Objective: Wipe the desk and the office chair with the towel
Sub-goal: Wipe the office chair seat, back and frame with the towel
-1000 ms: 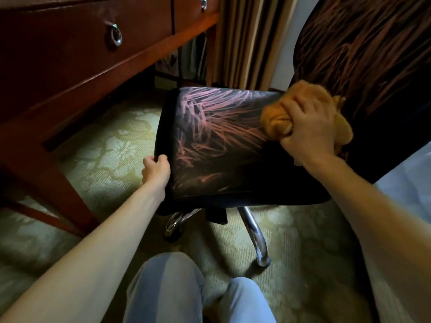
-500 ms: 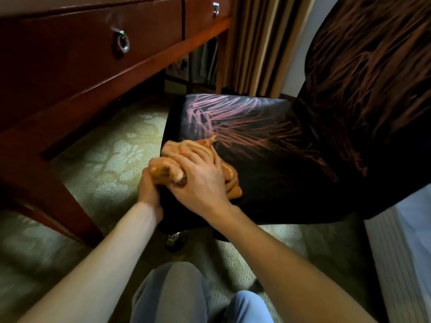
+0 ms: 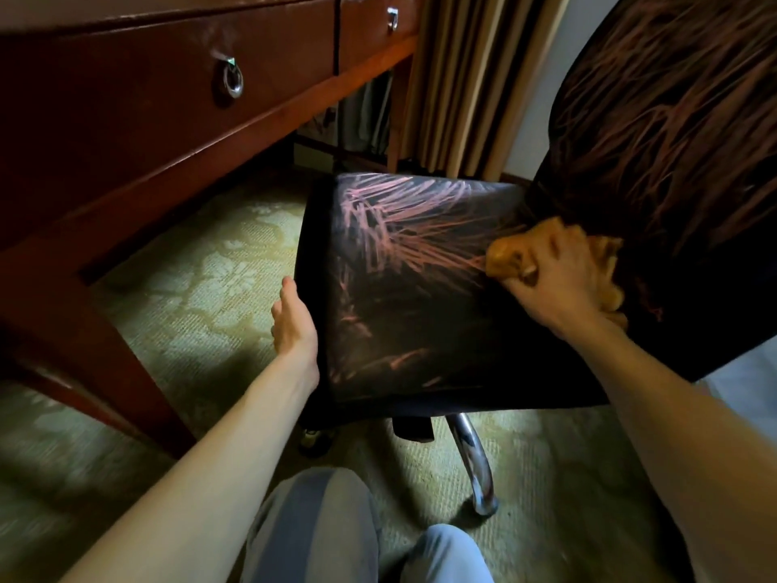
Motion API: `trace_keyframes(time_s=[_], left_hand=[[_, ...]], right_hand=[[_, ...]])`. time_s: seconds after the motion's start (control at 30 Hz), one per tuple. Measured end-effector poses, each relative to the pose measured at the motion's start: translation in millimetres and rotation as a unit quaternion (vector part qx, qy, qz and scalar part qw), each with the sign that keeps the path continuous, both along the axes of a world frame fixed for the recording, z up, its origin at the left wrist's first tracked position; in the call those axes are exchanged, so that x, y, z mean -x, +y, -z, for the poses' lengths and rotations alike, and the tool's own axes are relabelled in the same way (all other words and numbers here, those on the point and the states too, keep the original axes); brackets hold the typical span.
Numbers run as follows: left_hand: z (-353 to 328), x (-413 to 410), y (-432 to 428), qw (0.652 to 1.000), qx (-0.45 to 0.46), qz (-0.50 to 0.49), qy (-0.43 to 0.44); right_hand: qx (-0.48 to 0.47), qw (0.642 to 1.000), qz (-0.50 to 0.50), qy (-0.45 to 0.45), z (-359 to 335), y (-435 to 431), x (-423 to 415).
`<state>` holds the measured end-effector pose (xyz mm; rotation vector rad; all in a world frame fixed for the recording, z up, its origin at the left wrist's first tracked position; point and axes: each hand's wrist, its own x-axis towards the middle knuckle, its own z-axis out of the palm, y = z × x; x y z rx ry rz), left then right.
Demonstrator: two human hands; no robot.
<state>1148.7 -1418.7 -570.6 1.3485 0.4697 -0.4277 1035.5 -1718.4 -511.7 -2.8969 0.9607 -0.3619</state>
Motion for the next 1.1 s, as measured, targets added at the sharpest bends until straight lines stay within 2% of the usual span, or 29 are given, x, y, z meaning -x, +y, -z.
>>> trace_keyframes(time_s=[0.07,0.13,0.2,0.27,0.37,0.43,0.5,0.57,0.63,0.7,0.77,0.83,0.87,0.97,1.03,1.1], left_hand=[[-2,2,-1,1.000,0.006,0.001,-0.010],[-1,4,-3,1.000,0.004,0.000,-0.024],[0,2,-4,1.000,0.002,0.006,-0.024],[3,0,-2,1.000,0.012,0.008,-0.019],[3,-2,2,0.993,0.112,0.026,-0.017],[1,0,6,0.991,0.134,0.025,-0.011],[5,-1,10,0.993,0.118,-0.012,-0.002],[5,0,13,0.993,0.116,-0.018,0.006],[4,2,12,0.992,0.127,-0.018,0.008],[3,6,10,0.993,0.120,-0.013,0.008],[3,7,9,0.995,0.102,-0.015,0.003],[3,8,7,0.995,0.095,-0.013,0.003],[3,9,8,0.995,0.094,-0.011,0.001],[0,8,10,0.995,0.104,-0.002,-0.003],[-1,6,12,0.993,0.122,0.007,0.000],[-2,5,16,0.990,0.138,0.019,0.004]], right_hand=[[-0.085,0.995,0.048,0.008,17,12,-11],[-0.101,0.993,0.047,-0.027,19,36,-31],[-0.054,0.995,-0.065,-0.047,21,73,-50],[-0.040,0.977,-0.202,-0.060,22,120,-59],[-0.111,0.939,-0.317,-0.076,19,178,-65],[-0.262,0.906,-0.293,-0.159,5,187,-70],[-0.388,0.857,-0.194,-0.278,-14,179,-74],[-0.362,0.843,-0.102,-0.384,-33,158,-75],[-0.248,0.866,-0.073,-0.428,-45,132,-75],[-0.134,0.914,-0.097,-0.370,-47,108,-77],[-0.083,0.964,-0.150,-0.201,-34,93,-80],[-0.050,0.980,-0.189,-0.019,-10,94,-78],[-0.059,0.979,-0.194,0.016,1,99,-75],[-0.077,0.963,-0.257,-0.027,15,123,-64],[-0.069,0.939,-0.334,-0.042,18,140,-47],[-0.109,0.913,-0.387,-0.065,10,147,-32]])
